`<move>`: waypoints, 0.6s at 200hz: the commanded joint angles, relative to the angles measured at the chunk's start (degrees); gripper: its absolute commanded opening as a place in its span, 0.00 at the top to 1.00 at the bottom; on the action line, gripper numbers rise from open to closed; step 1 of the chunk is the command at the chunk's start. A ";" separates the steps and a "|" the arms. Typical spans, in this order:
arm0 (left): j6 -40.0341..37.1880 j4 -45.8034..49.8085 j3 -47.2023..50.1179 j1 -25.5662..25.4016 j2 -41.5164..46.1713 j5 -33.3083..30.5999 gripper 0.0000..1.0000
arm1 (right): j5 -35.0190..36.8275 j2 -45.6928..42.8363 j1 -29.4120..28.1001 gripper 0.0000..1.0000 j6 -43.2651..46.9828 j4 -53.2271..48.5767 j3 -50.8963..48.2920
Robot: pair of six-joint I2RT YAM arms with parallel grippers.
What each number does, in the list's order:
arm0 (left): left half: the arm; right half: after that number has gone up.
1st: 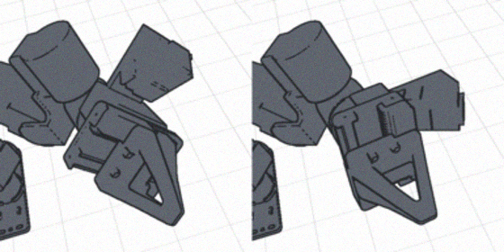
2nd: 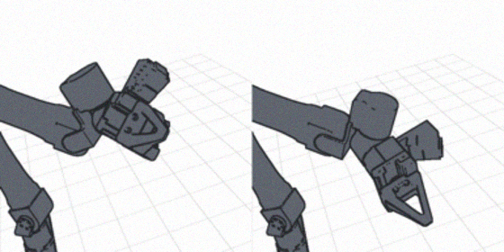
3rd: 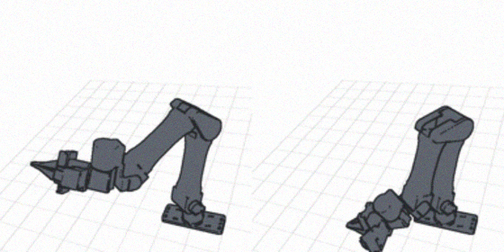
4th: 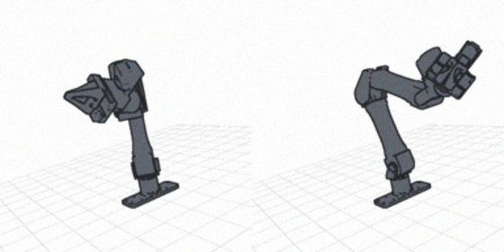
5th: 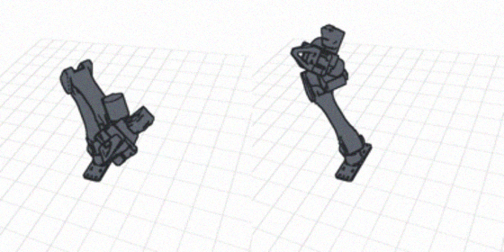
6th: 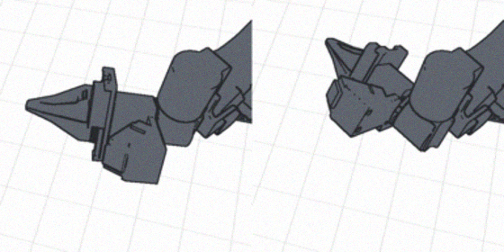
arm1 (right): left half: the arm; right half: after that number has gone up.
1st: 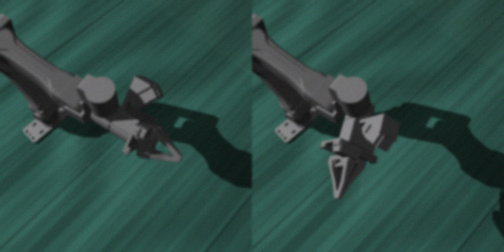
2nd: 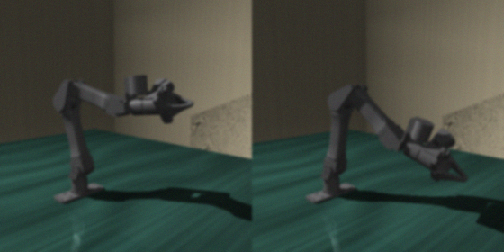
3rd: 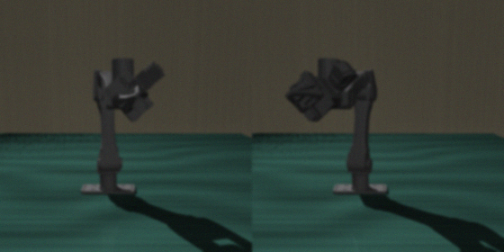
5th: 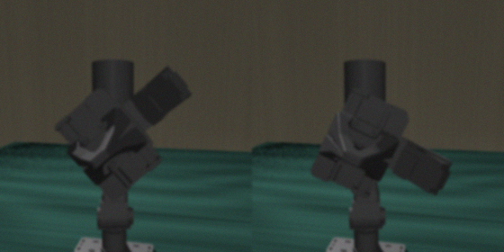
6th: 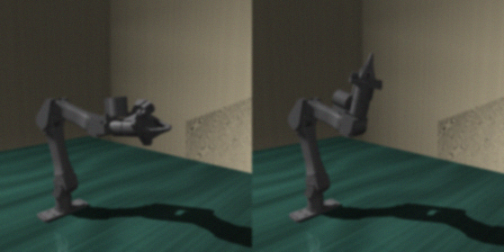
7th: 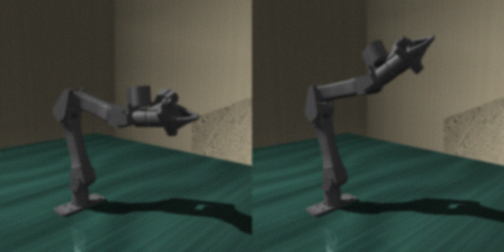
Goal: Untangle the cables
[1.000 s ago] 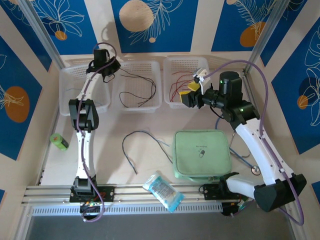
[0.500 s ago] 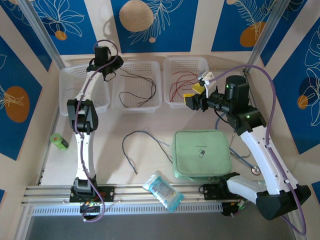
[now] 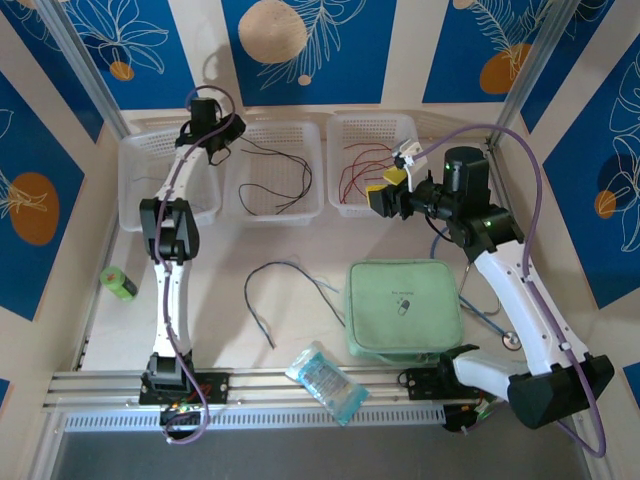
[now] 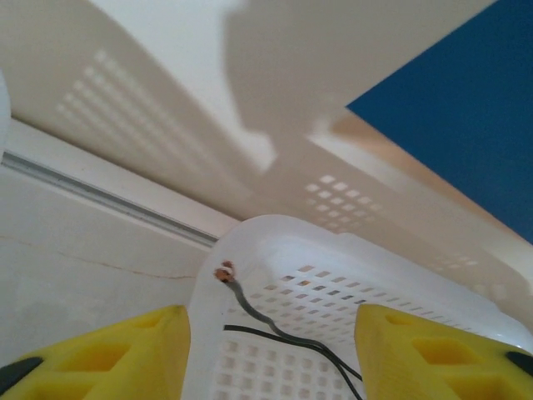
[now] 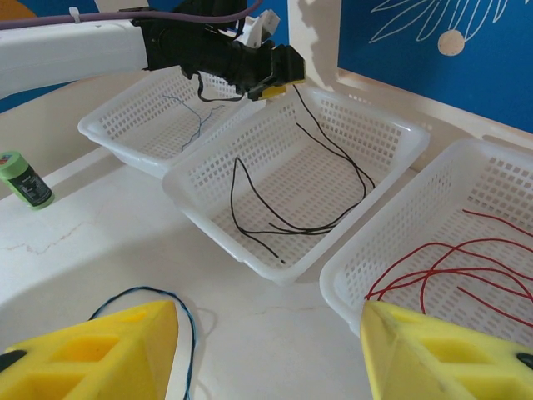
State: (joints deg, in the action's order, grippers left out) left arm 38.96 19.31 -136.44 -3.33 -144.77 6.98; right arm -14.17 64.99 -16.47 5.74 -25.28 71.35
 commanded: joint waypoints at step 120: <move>4.86 -8.23 -2.22 1.75 -3.99 1.84 0.86 | -1.34 1.81 0.84 0.40 -0.27 0.58 0.54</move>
State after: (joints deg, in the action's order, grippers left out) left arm 43.09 13.58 -136.59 -1.98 -148.03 7.62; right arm -14.39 66.39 -15.99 5.72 -24.93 71.35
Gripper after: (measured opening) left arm 0.204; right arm 0.600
